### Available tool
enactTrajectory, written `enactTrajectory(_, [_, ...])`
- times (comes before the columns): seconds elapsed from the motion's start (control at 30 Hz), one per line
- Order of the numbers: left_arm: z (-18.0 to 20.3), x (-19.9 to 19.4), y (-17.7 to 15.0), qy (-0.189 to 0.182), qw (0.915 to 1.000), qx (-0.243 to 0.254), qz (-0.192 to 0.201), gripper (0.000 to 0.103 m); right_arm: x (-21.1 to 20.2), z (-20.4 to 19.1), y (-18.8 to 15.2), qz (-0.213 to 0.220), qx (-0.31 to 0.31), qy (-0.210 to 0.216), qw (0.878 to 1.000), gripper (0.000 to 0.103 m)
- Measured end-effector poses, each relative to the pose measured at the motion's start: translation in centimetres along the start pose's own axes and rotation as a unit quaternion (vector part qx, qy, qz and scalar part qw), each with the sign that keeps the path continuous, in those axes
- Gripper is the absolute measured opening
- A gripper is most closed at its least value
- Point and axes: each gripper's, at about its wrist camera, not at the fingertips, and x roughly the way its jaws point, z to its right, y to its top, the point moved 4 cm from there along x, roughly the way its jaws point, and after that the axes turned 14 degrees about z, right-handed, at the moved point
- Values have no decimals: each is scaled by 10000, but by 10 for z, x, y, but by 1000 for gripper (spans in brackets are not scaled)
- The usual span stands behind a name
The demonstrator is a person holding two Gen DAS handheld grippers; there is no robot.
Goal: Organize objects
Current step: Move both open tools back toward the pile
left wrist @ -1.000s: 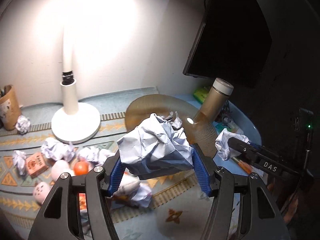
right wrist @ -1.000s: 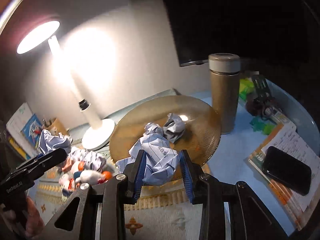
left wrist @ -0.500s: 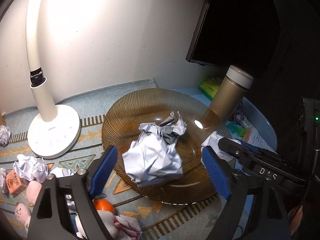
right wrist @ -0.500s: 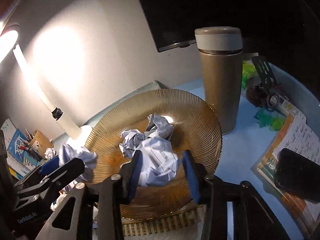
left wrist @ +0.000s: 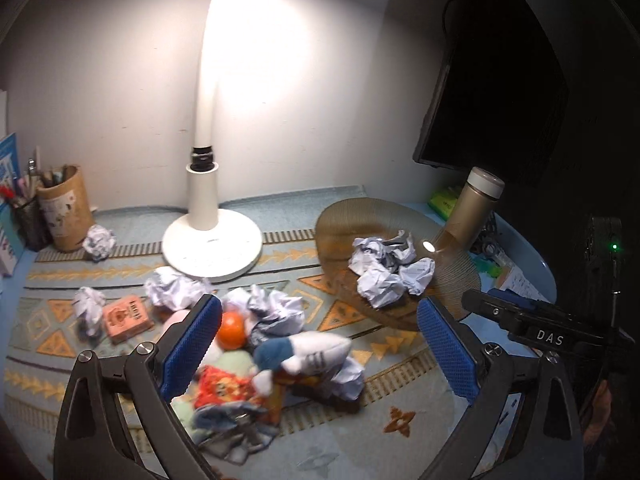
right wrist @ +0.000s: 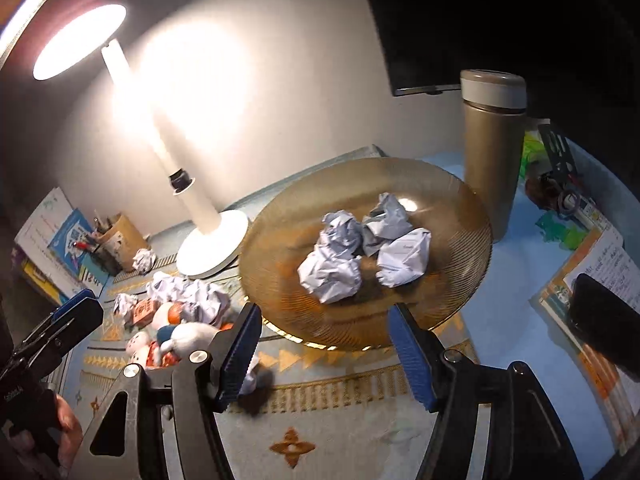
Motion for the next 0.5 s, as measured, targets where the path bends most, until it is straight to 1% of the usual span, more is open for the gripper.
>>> enactTrajectory(0.07, [-27, -23, -12, 370, 9993, 2, 81, 99, 2, -24, -23, -219, 27, 385, 9990, 65])
enactTrajectory(0.13, [-50, -40, -28, 753, 9970, 58, 164, 99, 12, -43, -49, -376, -146, 400, 9984, 65])
enactTrajectory(0.17, [-61, -45, -38, 913, 9956, 84, 171, 99, 17, -52, -62, -470, -187, 480, 9976, 65])
enactTrajectory(0.2, [-72, -47, -49, 1027, 9945, 108, 151, 99, 20, -60, -72, -516, -170, 652, 9964, 65])
enactTrajectory(0.23, [-82, -48, -59, 1139, 9934, 115, 91, 99, 22, -67, -81, -488, -226, 720, 9960, 65])
enactTrajectory(0.3, [-101, -47, -80, 1315, 9913, 5, -12, 99, 26, -80, -94, -416, -657, 467, 9959, 65])
enactTrajectory(0.37, [-117, -44, -95, 1387, 9900, -196, -148, 99, 28, -89, -103, -318, -1058, 311, 9934, 65])
enactTrajectory(0.5, [-130, -38, -109, 1405, 9893, -387, -124, 99, 34, -99, -111, -86, -1873, -110, 9822, 66])
